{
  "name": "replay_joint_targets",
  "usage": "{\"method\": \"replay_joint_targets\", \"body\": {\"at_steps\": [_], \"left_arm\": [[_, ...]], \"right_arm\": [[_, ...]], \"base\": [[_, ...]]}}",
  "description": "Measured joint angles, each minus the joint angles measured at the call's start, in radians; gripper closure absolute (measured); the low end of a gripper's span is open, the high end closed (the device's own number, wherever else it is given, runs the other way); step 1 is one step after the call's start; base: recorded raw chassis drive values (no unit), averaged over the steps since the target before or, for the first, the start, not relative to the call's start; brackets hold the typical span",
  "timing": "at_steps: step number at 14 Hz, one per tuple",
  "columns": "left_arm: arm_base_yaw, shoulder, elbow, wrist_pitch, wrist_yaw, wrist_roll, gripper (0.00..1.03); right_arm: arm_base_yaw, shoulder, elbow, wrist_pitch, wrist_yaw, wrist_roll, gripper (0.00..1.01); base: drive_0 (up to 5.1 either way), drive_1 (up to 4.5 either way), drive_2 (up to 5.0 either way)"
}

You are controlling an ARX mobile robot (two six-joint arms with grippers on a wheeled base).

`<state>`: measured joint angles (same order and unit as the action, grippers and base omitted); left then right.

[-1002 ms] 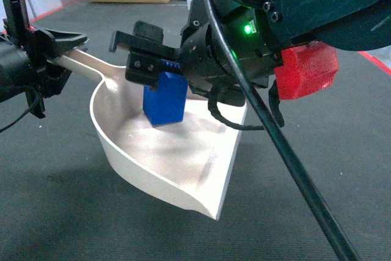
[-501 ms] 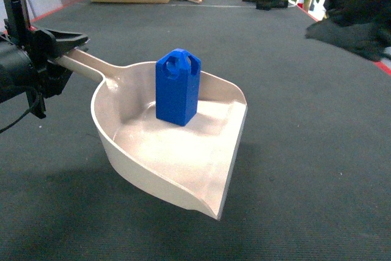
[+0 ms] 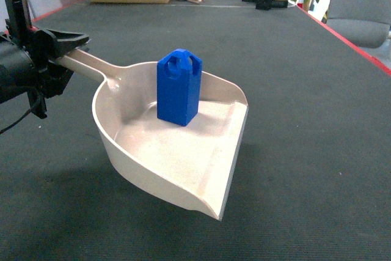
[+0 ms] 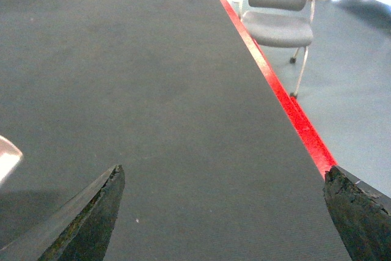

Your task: Place part in tray to right shelf

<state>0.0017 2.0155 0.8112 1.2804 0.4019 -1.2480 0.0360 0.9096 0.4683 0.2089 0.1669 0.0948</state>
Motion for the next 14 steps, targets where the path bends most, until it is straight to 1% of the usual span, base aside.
{"method": "replay_joint_targets", "body": {"at_steps": [1, 2, 3, 4, 5, 6, 7, 10, 11, 12, 13, 14], "left_arm": [[0.0, 0.0, 0.0, 0.0, 0.001, 0.0, 0.9], [-0.017, -0.008, -0.001, -0.033, -0.058, -0.005, 0.9], [-0.036, -0.014, -0.019, -0.001, -0.239, -0.014, 0.9], [-0.043, -0.014, -0.019, 0.0, -0.329, -0.048, 0.9], [-0.047, -0.016, -0.021, -0.001, -0.35, -0.073, 0.9], [-0.053, -0.023, -0.029, -0.001, -0.346, -0.087, 0.9], [-0.065, -0.036, -0.036, -0.002, -0.327, -0.097, 0.9], [-0.111, -0.082, -0.053, 0.0, -0.303, -0.129, 0.9], [-0.122, -0.097, -0.073, -0.001, -0.285, -0.139, 0.9], [-0.126, -0.111, -0.095, -0.001, -0.274, -0.144, 0.9], [-0.127, -0.115, -0.103, 0.0, -0.27, -0.158, 0.9], [-0.132, -0.116, -0.11, -0.001, -0.262, -0.16, 0.9]], "right_arm": [[0.003, -0.064, -0.042, 0.001, 0.026, -0.094, 0.03], [0.003, -0.067, -0.037, 0.012, 0.026, -0.148, 0.03], [0.003, -0.057, -0.037, 0.005, 0.025, -0.173, 0.03], [0.003, -0.054, -0.037, 0.005, 0.026, -0.186, 0.03], [0.003, -0.055, -0.037, 0.007, 0.027, -0.193, 0.03], [0.003, -0.056, -0.037, 0.007, 0.027, -0.196, 0.03], [0.003, -0.056, -0.037, 0.006, 0.027, -0.198, 0.03], [0.003, -0.056, -0.037, 0.006, 0.027, -0.198, 0.03], [0.003, -0.056, -0.037, 0.007, 0.027, -0.198, 0.03], [0.003, -0.056, -0.037, 0.006, 0.027, -0.198, 0.03], [0.003, -0.056, -0.037, 0.007, 0.027, -0.199, 0.03], [0.003, -0.056, -0.037, 0.006, 0.027, -0.199, 0.03]], "base": [[0.0, 0.0, 0.0], [0.0, 0.0, 0.0], [0.0, 0.0, 0.0], [0.0, 0.0, 0.0], [0.0, 0.0, 0.0], [0.0, 0.0, 0.0], [0.0, 0.0, 0.0], [0.0, 0.0, 0.0], [0.0, 0.0, 0.0], [0.0, 0.0, 0.0], [0.0, 0.0, 0.0], [0.0, 0.0, 0.0]]}}
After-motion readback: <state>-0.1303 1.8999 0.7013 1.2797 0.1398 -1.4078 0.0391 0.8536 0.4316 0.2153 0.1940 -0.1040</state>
